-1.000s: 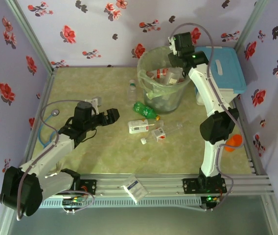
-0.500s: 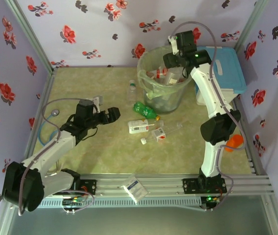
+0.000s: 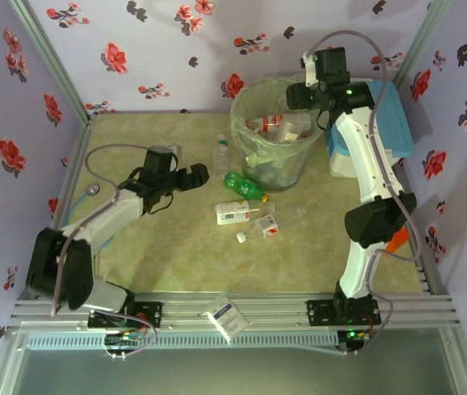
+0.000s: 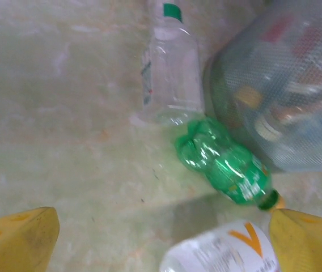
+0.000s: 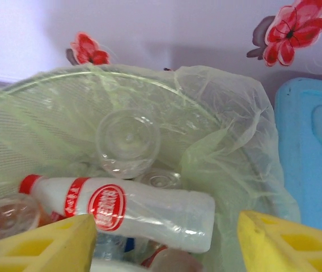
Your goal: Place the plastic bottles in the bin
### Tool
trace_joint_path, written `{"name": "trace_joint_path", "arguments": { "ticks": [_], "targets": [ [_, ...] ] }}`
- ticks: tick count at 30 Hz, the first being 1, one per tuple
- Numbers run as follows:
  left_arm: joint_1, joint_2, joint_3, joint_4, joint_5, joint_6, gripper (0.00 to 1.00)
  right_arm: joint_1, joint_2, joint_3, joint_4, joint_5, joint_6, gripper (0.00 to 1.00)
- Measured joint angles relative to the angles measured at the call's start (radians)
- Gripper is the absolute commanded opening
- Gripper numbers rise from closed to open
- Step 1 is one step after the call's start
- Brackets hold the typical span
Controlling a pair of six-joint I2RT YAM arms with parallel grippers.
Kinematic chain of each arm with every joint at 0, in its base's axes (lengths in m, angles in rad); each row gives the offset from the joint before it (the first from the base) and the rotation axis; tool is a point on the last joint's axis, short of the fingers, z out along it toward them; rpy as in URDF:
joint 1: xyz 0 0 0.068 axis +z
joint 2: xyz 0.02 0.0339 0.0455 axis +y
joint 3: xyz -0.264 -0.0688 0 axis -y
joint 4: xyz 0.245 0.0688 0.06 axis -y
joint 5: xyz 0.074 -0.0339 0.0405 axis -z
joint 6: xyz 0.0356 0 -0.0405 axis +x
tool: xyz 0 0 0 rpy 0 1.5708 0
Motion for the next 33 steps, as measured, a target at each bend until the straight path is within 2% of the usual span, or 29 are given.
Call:
{"name": "trace_joint_path", "arguments": {
  "ticks": [7, 12, 18, 22, 28, 33],
  "targets": [
    [-0.023, 0.269, 0.215, -0.013, -0.083, 0.019, 0.99, 0.001, -0.223, -0.184, 0.017, -0.053, 0.076, 0.89],
    [-0.055, 0.426, 0.351, -0.016, -0.096, 0.035, 1.00, 0.001, -0.350, -0.316, 0.026, -0.074, 0.111, 0.92],
    [-0.078, 0.537, 0.451, -0.024, -0.096, 0.042, 1.00, 0.001, -0.455, -0.483, 0.066, -0.089, 0.155, 0.92],
    [-0.083, 0.591, 0.489, -0.026, -0.097, 0.042, 0.99, 0.001, -0.476, -0.508, 0.070, -0.094, 0.166, 0.92],
    [-0.083, 0.652, 0.520, -0.027, -0.105, 0.040, 0.90, 0.001, -0.521, -0.546, 0.092, -0.103, 0.174, 0.92],
    [-0.083, 0.678, 0.528, -0.031, -0.108, 0.035, 0.73, 0.001, -0.569, -0.583, 0.094, -0.105, 0.174, 0.92]
  ]
}}
